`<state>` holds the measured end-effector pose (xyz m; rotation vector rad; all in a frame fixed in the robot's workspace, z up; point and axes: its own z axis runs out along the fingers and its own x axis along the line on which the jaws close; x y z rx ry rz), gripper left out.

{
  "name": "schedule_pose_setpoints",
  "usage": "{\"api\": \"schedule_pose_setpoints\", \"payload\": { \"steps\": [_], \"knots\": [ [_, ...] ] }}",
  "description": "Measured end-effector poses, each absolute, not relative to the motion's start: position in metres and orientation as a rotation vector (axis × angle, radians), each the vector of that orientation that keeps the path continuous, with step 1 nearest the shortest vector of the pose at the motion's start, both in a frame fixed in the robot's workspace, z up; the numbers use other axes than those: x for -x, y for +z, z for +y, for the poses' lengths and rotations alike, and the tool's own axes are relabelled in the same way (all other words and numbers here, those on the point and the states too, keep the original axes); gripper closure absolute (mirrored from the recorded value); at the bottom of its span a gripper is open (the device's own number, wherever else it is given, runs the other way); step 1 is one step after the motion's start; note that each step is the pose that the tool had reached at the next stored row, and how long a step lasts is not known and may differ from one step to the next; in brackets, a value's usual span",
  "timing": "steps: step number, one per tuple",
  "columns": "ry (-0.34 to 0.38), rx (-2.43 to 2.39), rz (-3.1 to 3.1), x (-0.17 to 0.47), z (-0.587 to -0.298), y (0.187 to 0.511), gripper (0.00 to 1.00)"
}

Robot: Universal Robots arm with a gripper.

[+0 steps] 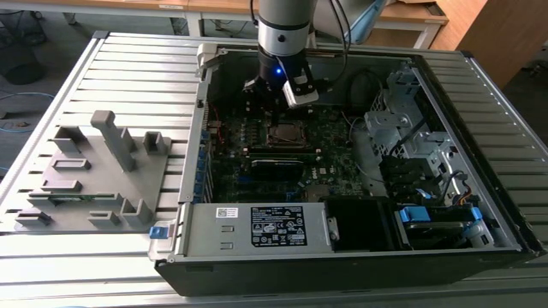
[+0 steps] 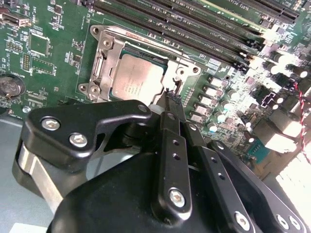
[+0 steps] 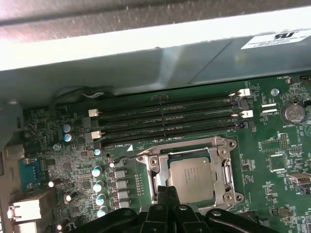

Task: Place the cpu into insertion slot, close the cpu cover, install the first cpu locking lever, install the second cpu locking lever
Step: 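Install the first cpu locking lever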

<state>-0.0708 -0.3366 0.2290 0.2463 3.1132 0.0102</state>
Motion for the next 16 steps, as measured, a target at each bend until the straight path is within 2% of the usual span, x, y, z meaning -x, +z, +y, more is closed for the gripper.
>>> {"api": "schedule_pose_setpoints", "payload": {
  "steps": [16],
  "knots": [
    [0.011,-0.246,3.109,0.0759,-0.3366,0.2298,0.89]
  ]
}}
